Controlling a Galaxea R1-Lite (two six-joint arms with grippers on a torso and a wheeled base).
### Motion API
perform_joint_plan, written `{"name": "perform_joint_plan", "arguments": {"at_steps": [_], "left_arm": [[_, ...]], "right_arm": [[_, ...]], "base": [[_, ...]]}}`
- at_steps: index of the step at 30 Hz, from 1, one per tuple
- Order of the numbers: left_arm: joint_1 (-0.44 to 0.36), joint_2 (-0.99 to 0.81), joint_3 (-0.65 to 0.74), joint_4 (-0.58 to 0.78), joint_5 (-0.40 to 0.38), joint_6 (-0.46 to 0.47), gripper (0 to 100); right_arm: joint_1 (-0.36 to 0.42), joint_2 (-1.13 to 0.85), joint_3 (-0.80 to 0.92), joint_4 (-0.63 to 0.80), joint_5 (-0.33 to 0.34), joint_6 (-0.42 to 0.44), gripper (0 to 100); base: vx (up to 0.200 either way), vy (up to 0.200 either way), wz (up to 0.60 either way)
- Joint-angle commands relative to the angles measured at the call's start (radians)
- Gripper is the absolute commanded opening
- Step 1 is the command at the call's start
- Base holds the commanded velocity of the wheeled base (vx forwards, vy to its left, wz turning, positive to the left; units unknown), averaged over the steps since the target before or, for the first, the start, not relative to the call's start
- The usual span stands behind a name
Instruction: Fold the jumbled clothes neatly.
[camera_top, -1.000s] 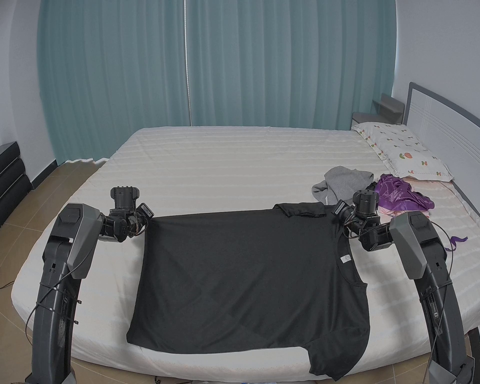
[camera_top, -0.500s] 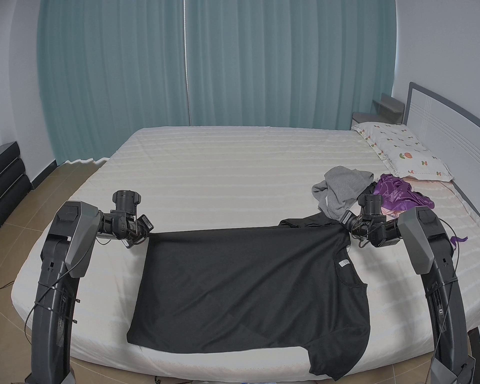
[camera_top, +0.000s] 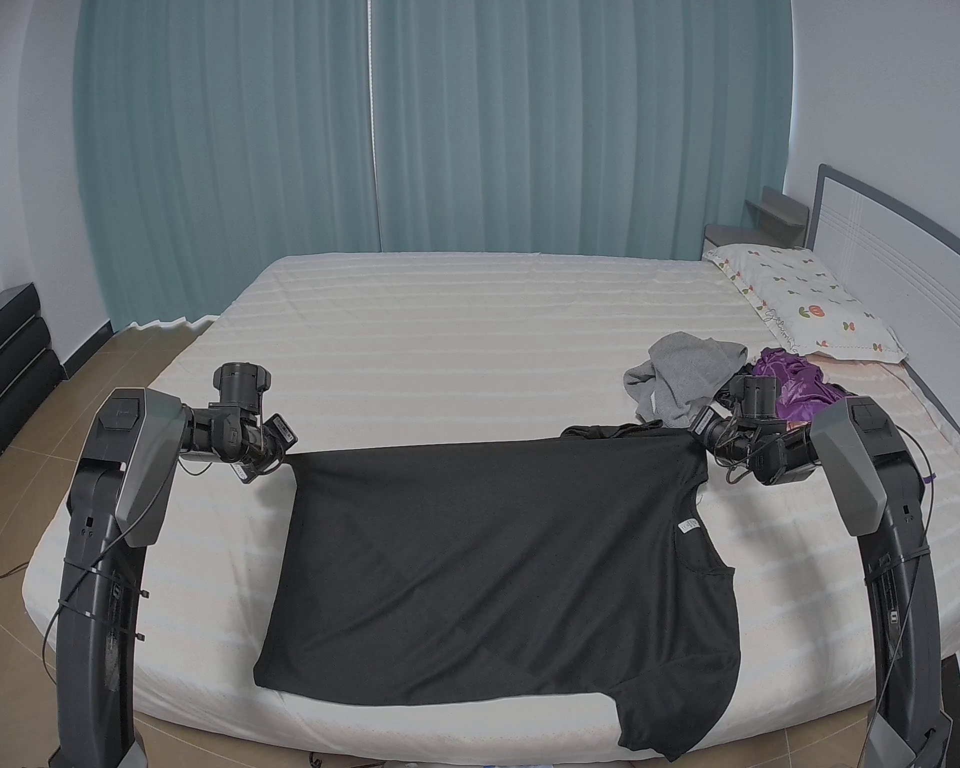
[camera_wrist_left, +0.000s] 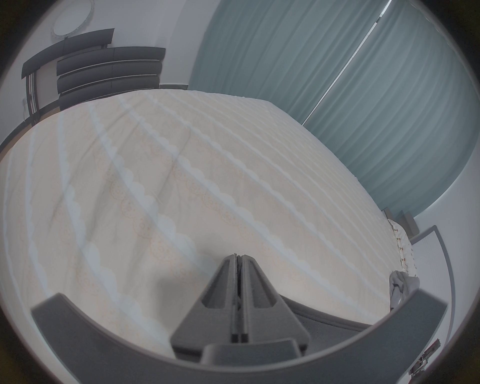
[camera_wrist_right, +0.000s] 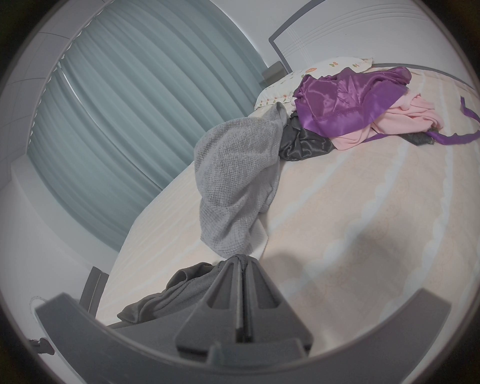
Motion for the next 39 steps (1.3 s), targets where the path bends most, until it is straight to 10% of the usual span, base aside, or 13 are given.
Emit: {"name": "perform_joint_plan", "arguments": {"at_steps": [1, 34, 39], "left_arm": [[0.000, -0.005, -0.002, -0.007, 0.001, 0.000, 0], [0.006, -0.022, 0.012, -0.023, -0.013, -0.117, 0], [0.003, -0.021, 0.019, 0.088, -0.013, -0.025, 0]], "right_arm": [[0.004, -0.006, -0.003, -0.022, 0.000, -0.003, 0], [0.026, -0.017, 0.031, -0.141, -0.012, 0.022, 0], [0.027, -0.015, 0.114, -0.045, -0.003, -0.079, 0]], "base": [[0.000, 0.000, 0.00], [0.000, 0.000, 0.00], [0.000, 0.000, 0.00]]}}
